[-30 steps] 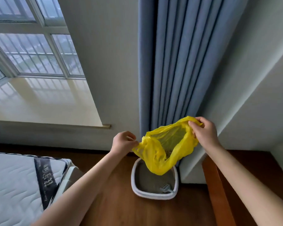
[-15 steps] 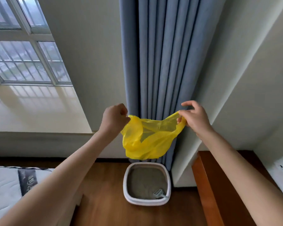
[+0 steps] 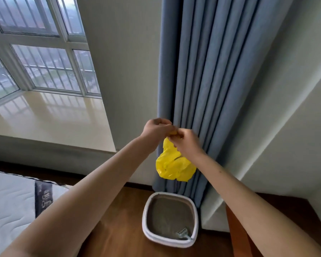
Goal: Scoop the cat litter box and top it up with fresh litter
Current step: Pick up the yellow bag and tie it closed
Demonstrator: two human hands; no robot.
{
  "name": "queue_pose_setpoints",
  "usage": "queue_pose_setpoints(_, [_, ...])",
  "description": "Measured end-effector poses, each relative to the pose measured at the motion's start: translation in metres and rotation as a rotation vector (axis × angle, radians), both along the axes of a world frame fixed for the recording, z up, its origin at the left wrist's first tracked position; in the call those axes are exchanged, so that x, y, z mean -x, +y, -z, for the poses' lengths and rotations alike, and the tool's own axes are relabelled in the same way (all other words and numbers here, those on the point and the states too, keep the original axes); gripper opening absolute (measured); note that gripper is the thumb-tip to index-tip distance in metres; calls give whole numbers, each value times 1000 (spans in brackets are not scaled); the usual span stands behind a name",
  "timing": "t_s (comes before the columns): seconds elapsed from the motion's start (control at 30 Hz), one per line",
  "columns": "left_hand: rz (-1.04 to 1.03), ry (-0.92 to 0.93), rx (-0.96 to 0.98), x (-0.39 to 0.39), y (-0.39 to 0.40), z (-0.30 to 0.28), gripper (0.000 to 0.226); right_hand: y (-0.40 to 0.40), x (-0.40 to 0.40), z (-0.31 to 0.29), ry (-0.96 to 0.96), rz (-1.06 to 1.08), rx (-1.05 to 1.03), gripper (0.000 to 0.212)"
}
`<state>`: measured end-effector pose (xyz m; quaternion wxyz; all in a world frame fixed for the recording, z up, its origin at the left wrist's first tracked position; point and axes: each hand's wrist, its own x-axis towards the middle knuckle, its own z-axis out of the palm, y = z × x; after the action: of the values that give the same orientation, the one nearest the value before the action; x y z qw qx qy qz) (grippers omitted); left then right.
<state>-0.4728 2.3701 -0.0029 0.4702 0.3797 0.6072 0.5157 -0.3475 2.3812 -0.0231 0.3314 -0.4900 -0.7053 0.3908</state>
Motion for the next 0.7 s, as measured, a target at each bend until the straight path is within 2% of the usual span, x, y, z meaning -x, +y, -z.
queue_pose_setpoints(0.07, [2, -44, -79, 12, -12, 4, 10, 2, 1, -1, 40, -14, -15, 24])
queue_pose_setpoints(0.1, [-21, -7, -109, 21, -18, 9, 14, 4, 2, -2, 45, -29, -16, 26])
queue_pose_setpoints(0.17, [-36, 233, -120, 41, -28, 29, 26, 8, 1, -8, 63, -47, -6, 27])
queue_pose_setpoints(0.23, [63, 411, -48, 54, -39, 53, 29, 11, 1, -16, 92, -61, 32, 23])
queue_pose_setpoints(0.37, [218, 432, 5, 39, -55, 83, 35, 9, 6, -30, 195, -135, 177, 21])
queue_pose_setpoints(0.47, [90, 552, -84, 22, -55, 91, 25, 3, 11, -35, 221, -167, 185, 17])
queue_pose_setpoints(0.53, [70, 514, -113, 13, -56, 88, 24, 0, 10, -38, 256, -173, 189, 16])
queue_pose_setpoints(0.6, [143, 439, -139, 4, -60, 83, 26, -2, 7, -41, 310, -175, 210, 16])
queue_pose_setpoints(0.7, [211, 460, -235, -6, -64, 78, 25, -7, 4, -46, 289, -169, 162, 15])
